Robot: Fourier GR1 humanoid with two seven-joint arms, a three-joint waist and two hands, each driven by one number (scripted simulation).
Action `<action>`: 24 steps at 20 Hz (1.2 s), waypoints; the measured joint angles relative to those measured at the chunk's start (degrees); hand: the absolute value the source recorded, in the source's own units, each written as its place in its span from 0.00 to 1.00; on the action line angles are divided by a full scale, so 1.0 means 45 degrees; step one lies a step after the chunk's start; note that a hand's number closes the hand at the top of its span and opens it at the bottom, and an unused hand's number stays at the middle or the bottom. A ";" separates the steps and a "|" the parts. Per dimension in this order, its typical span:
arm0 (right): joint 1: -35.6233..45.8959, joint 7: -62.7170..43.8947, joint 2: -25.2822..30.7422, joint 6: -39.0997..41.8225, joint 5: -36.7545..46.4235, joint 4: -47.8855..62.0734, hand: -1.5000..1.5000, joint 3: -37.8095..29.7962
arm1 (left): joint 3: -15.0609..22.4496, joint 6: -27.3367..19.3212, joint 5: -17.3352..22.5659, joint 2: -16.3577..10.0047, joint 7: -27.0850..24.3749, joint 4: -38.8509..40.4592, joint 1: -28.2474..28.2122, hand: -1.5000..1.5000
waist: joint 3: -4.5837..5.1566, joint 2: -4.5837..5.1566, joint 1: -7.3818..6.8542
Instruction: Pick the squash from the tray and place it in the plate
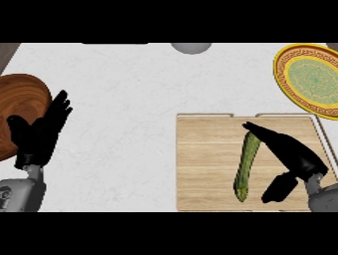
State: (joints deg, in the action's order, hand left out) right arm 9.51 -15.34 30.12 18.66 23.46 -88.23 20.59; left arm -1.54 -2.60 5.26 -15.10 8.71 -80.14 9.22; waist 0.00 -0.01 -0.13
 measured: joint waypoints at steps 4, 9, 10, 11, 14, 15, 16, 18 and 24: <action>0.0380 -0.0041 -0.0721 0.0390 0.0785 0.0545 0.00 -0.0399 | -0.0095 0.0123 -0.0218 0.0195 0.0050 -0.0133 0.0009 0.50 | -0.0002 0.0003 0.0003; 0.0583 0.0289 -0.1196 0.0875 0.1698 0.1131 0.00 -0.0703 | -0.0062 0.0091 -0.0541 0.0517 0.0299 -0.0436 -0.0132 0.50 | -0.0003 -0.0001 0.0005; 0.0630 0.0323 -0.1337 0.0900 0.1941 0.1276 0.00 -0.0688 | -0.0054 0.0074 -0.0591 0.0564 0.0395 -0.0658 -0.0244 0.50 | 0.0000 -0.0002 0.0001; 0.0666 0.0482 -0.1448 0.0888 0.2166 0.1506 0.00 -0.0691 | -0.0058 0.0037 -0.0671 0.0635 0.0361 -0.0645 -0.0265 0.50 | 0.0023 -0.0026 0.0006; 0.0866 0.0453 -0.1608 0.1417 0.2542 0.1600 1.00 -0.0570 | -0.0298 0.0226 -0.0607 0.0521 0.0455 -0.0545 -0.0105 0.50 | 0.0064 -0.0055 0.0018; 0.1026 0.0767 -0.1535 0.1550 0.2573 0.1798 1.00 -0.0618 | -0.0374 0.0317 -0.0570 0.0490 0.0364 -0.0407 -0.0079 0.50 | 0.0085 -0.0077 0.0014; 0.0996 0.0996 -0.1507 0.1554 0.2658 0.1801 1.00 -0.0577 | -0.0396 0.0234 -0.0676 0.0569 0.0182 -0.0011 0.0172 0.50 | 0.0107 -0.0088 0.0047; 0.0994 0.1141 -0.1596 0.1404 0.3053 0.1824 1.00 -0.0375 | -0.0449 0.0330 -0.0675 0.0523 0.0078 0.0031 0.0148 0.50 | 0.0182 -0.0146 0.0073; 0.0831 0.1730 -0.1810 0.1203 0.3300 0.1733 1.00 -0.0527 | -0.0636 0.0532 -0.0534 0.0485 0.0095 -0.0085 0.0029 0.50 | 0.0207 -0.0176 0.0069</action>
State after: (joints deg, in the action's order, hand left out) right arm 13.25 -7.56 21.98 24.07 38.31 -80.43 18.22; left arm -4.40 -0.21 2.85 -12.92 9.14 -80.53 9.35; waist 0.93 -0.80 0.18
